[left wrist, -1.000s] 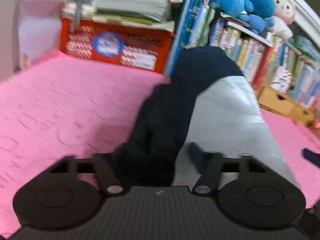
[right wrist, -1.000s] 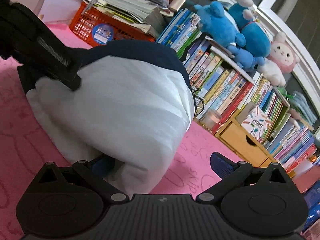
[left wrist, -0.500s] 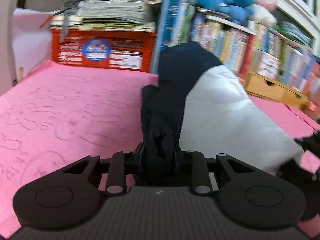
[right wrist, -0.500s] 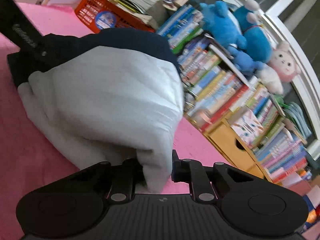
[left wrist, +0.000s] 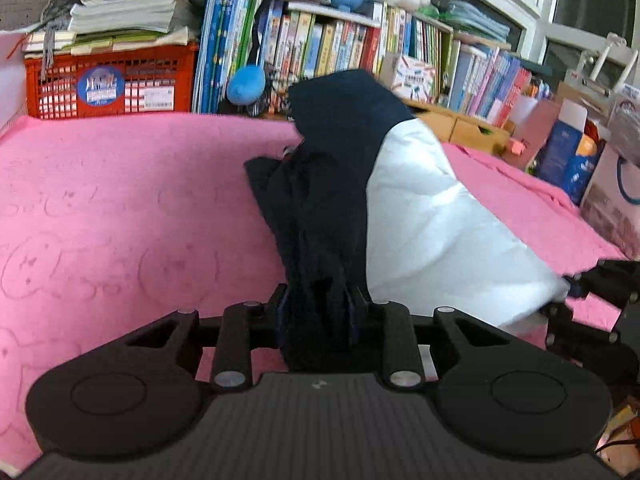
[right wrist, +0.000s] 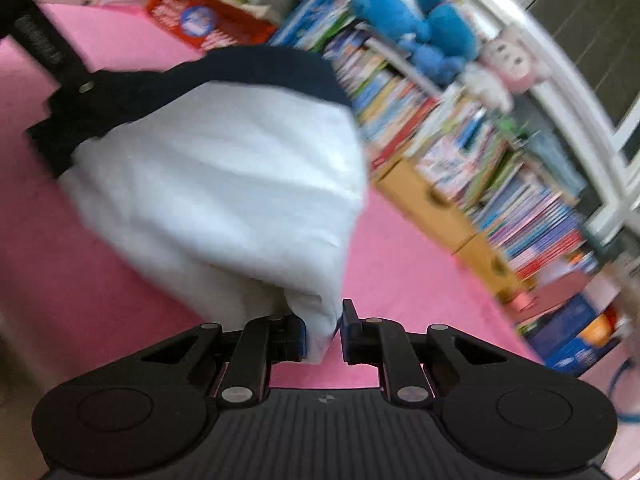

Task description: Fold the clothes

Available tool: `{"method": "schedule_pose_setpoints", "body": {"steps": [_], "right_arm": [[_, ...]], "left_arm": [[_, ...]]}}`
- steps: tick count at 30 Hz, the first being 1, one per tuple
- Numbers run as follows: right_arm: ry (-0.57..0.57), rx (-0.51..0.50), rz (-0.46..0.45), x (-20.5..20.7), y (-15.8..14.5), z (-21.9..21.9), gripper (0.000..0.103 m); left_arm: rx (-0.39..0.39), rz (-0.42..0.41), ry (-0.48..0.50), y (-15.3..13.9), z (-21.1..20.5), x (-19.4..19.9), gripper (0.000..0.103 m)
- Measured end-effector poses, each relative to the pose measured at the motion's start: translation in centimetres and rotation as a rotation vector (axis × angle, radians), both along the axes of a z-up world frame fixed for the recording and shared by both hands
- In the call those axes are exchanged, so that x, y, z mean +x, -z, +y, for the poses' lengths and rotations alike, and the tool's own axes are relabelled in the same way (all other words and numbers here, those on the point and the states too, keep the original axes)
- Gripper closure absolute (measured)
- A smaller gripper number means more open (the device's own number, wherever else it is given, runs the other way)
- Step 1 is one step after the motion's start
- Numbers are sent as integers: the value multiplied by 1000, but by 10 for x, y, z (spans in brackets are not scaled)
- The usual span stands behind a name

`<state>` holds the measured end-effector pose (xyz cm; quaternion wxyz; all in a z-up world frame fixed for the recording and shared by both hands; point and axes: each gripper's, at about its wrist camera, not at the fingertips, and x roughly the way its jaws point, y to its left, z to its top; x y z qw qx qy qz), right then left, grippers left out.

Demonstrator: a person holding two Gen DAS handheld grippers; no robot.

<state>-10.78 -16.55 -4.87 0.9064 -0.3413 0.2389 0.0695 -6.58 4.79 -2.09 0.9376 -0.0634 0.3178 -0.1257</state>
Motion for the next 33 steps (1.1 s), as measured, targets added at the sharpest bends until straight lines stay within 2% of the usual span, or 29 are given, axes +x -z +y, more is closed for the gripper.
{"method": "schedule_pose_setpoints", "body": {"steps": [2, 5, 7, 9, 11, 12, 14, 15, 16, 19, 21, 24, 26, 28, 31, 33], "right_arm": [[-31, 31, 17, -8, 1, -6, 83], [-82, 243, 47, 1, -33, -29, 70], [-116, 384, 67, 6, -56, -44, 38], [-149, 525, 87, 12, -78, -60, 29], [-183, 666, 107, 18, -101, -75, 29], [-192, 715, 114, 24, -110, -78, 32], [-155, 655, 108, 62, -109, -49, 52], [-136, 625, 105, 81, -109, -35, 66], [-121, 599, 110, 100, -107, -19, 72], [-118, 577, 206, 164, -84, 42, 77], [-135, 538, 217, 190, -66, 76, 81], [-251, 532, 232, 198, -42, 102, 82], [-289, 579, 235, 197, -29, 101, 82], [-308, 666, 260, 201, -25, 90, 80], [-330, 860, 349, 214, -23, 66, 76], [-345, 949, 384, 216, -25, 54, 71]], "left_arm": [[14, 13, 3, 2, 0, -1, 74], [38, 10, 4, 2, -1, -4, 72], [48, 9, 6, 3, -3, -6, 71], [57, 8, 9, 6, -4, -7, 70], [62, 3, 8, 9, -3, -9, 69], [61, 3, 8, 10, -2, -10, 66], [36, 6, 5, 11, 2, -10, 66], [21, 6, 3, 12, 5, -10, 66], [5, 7, 0, 12, 7, -10, 66], [-20, 4, 0, 13, 11, -12, 66], [-39, 7, 3, 13, 16, -14, 67], [-124, 60, 9, 4, 39, -14, 63], [-141, 20, -4, -12, 44, -11, 62], [-157, -19, -17, -29, 50, -9, 66], [-182, -78, -37, -54, 59, -5, 66], [-173, -118, 2, -63, 40, 1, 63]]}}
